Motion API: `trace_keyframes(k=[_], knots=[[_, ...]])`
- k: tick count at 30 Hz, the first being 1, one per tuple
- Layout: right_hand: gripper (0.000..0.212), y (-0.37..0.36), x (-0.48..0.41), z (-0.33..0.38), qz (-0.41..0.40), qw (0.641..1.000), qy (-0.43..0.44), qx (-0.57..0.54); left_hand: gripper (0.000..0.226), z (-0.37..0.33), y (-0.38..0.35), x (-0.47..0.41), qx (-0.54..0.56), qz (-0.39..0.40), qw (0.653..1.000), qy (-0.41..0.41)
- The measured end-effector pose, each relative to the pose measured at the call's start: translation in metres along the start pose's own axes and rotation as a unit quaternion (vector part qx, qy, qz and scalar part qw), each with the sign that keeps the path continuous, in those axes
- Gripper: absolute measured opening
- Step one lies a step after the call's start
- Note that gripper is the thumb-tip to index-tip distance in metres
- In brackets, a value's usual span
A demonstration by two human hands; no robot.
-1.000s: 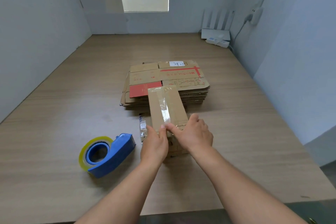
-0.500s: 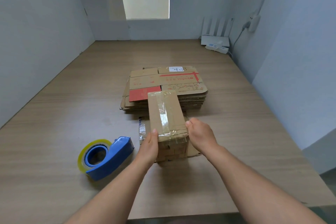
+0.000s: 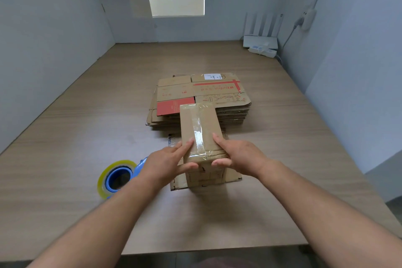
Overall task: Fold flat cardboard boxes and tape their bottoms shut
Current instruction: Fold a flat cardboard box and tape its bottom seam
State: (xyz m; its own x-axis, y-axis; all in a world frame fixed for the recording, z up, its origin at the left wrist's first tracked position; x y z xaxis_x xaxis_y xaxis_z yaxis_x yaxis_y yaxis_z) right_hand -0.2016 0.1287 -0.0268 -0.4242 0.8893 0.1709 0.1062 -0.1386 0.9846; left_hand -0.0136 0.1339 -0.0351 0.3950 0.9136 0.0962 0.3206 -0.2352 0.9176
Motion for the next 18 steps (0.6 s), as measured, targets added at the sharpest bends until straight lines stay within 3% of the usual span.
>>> trace_keyframes(k=[4, 9, 14, 18], knots=[[0.066, -0.001, 0.008, -0.01, 0.03, 0.999, 0.024, -0.017, 0.083, 0.009, -0.001, 0.004, -0.005, 0.034, 0.999, -0.01], [0.063, 0.003, 0.007, -0.017, 0.078, 0.993, 0.008, -0.086, 0.07, 0.011, -0.005, 0.006, 0.057, 0.055, 0.997, 0.01], [0.055, 0.021, 0.006, -0.02, 0.048, 0.994, 0.004, -0.099, 0.069, 0.006, -0.002, 0.011, 0.128, 0.053, 0.99, 0.019], [0.057, 0.022, 0.007, -0.01, 0.019, 0.999, 0.031, -0.026, 0.068, 0.003, -0.001, 0.013, 0.153, 0.038, 0.987, 0.035]])
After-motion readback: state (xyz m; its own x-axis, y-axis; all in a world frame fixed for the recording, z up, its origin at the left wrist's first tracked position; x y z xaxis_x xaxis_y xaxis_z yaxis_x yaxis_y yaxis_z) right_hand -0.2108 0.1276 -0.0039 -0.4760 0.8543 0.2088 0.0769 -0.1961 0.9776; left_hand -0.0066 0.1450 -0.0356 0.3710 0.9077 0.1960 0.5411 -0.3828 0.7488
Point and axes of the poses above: each hand's wrist, its own x-axis away from the middle knuckle, its own y-axis out of the back of the hand, z = x × y, the point moved 6 cm from there along -x, towards the middle knuckle, and after that the axes turned 15 degrees about x, right-handed, at the moved point
